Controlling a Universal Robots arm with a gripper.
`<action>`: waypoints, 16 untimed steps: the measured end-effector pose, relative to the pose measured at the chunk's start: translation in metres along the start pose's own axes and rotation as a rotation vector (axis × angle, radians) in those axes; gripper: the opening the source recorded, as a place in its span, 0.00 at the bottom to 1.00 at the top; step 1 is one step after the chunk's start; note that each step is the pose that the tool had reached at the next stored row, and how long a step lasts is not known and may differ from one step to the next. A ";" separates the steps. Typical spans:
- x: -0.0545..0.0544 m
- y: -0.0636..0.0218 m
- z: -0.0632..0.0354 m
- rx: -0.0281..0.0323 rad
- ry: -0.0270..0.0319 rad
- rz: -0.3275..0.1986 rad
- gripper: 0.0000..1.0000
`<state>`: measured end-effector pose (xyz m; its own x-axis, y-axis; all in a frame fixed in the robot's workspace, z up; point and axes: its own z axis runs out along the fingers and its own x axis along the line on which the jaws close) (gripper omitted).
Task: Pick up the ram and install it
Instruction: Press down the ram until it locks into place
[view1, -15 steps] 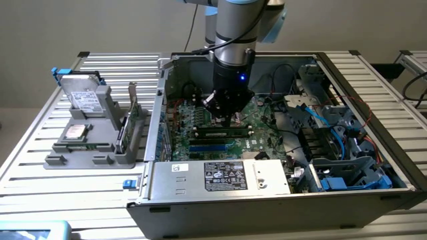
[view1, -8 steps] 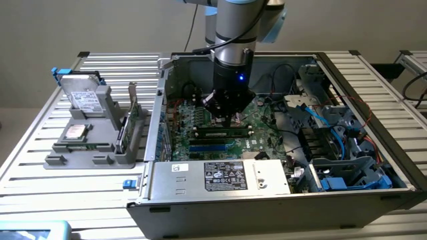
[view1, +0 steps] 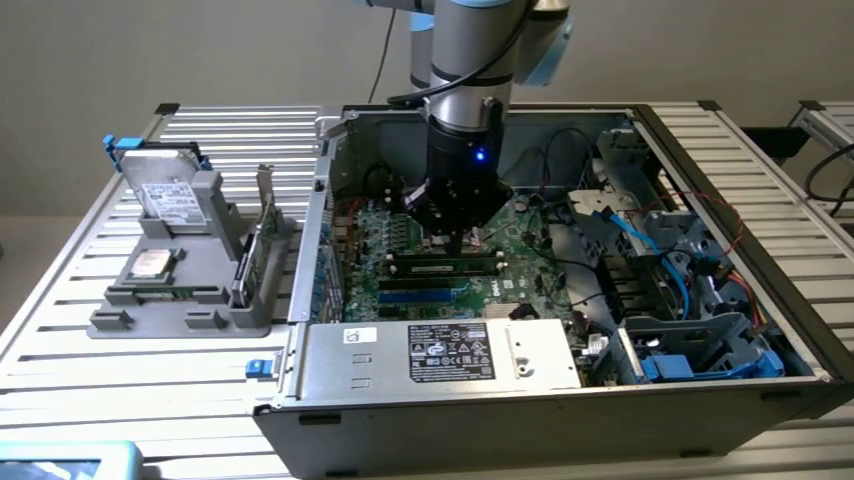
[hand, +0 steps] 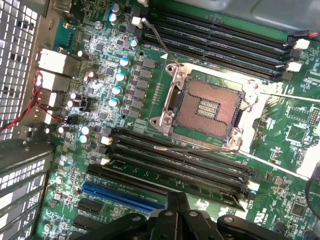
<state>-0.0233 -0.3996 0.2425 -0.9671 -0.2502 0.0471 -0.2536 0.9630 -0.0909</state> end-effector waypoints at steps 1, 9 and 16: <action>0.000 0.0000 0.0000 0.0000 -0.0001 0.010 0.11; 0.000 0.0001 0.0000 -0.0013 -0.0006 0.085 0.11; 0.000 0.0000 0.0000 -0.0020 -0.0012 0.120 0.11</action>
<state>-0.0233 -0.3995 0.2425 -0.9905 -0.1330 0.0348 -0.1358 0.9863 -0.0938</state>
